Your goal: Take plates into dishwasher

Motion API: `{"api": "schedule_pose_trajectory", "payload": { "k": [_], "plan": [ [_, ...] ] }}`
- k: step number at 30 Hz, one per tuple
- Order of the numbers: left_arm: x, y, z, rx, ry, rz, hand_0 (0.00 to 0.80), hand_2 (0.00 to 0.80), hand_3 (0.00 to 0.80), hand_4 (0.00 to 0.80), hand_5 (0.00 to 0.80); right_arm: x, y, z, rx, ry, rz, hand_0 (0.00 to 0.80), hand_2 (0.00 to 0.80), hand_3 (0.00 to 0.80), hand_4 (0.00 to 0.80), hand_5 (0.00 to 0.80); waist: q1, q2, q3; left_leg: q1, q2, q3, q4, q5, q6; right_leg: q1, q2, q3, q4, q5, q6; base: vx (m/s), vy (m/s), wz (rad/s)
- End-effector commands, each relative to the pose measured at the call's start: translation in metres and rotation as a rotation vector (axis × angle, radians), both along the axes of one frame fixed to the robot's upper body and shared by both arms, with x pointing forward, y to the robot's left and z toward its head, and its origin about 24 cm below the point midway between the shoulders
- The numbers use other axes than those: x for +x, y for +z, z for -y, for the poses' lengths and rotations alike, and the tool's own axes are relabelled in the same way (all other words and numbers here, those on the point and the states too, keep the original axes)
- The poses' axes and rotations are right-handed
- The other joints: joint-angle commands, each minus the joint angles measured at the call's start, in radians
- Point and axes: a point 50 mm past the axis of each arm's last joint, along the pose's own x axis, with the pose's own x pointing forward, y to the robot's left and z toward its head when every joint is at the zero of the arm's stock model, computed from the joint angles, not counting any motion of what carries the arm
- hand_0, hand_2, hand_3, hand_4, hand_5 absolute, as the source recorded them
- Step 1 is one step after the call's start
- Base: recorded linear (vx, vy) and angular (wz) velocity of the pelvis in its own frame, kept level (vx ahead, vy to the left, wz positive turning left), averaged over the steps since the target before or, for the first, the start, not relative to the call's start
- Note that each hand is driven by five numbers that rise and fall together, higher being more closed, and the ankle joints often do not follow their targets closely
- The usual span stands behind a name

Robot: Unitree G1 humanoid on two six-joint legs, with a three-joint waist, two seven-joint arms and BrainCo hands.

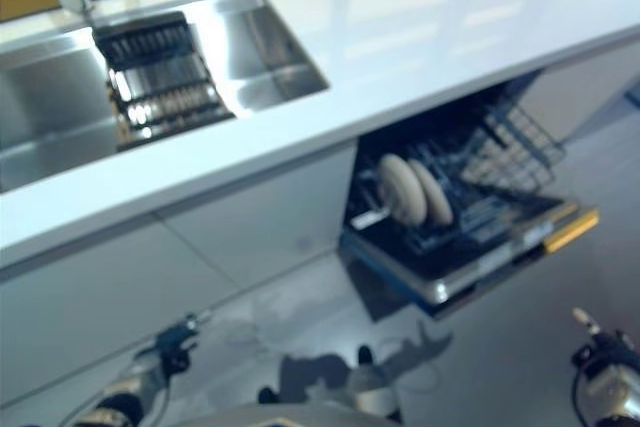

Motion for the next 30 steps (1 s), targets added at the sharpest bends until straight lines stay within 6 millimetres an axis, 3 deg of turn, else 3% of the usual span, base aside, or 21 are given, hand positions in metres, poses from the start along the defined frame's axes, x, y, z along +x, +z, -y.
{"api": "schedule_pose_trajectory", "payload": {
  "k": [1,3,8,15,30],
  "plan": [
    [-0.003,0.007,-0.022,0.055,0.082,0.025,0.000,0.000,0.000,0.000,0.000,0.024,-0.004,-0.016,0.045,0.052,0.112,0.000,0.000,0.000,0.000,0.000,0.042,0.033,-0.012,-0.032,-0.029,-0.025,0.003,-0.008,0.079,-0.098,0.082,0.022,0.183,-0.006,-0.017,-0.127,-0.167,-0.18],
    [-0.006,0.008,-0.027,0.068,0.100,0.020,0.000,0.000,0.000,0.000,0.000,0.020,-0.017,-0.028,0.080,0.066,0.110,0.000,0.000,0.000,0.000,0.000,0.046,0.032,-0.019,-0.047,-0.026,-0.025,0.017,-0.010,0.077,-0.067,0.076,0.038,0.130,-0.022,-0.023,-0.061,-0.170,-0.11],
    [-0.004,0.013,-0.033,0.075,0.128,0.048,0.000,0.000,0.000,0.000,0.000,0.017,-0.035,-0.041,0.148,0.059,0.153,0.000,0.000,0.000,0.000,0.000,0.068,0.035,-0.010,-0.059,-0.013,-0.018,0.037,-0.012,0.067,-0.043,0.071,0.017,0.100,-0.032,-0.026,-0.055,-0.147,0.00],
    [-0.003,0.008,-0.018,0.031,0.089,0.072,0.000,0.000,0.000,0.000,0.000,0.017,-0.040,-0.046,0.175,0.039,0.207,0.000,0.000,0.000,0.000,0.000,0.074,0.063,0.017,-0.069,-0.008,-0.031,0.044,-0.002,0.056,-0.031,0.069,-0.007,0.097,-0.046,-0.043,-0.020,-0.057,0.05],
    [-0.010,0.007,-0.017,0.020,0.068,0.081,0.000,0.000,0.000,0.000,0.000,0.027,-0.041,-0.051,0.288,0.049,0.293,0.000,0.000,0.000,0.000,0.000,0.102,0.102,0.043,-0.085,-0.014,-0.065,0.043,0.023,0.040,-0.026,0.052,-0.048,0.110,-0.065,-0.061,0.015,-0.020,0.05]
  ]
}}
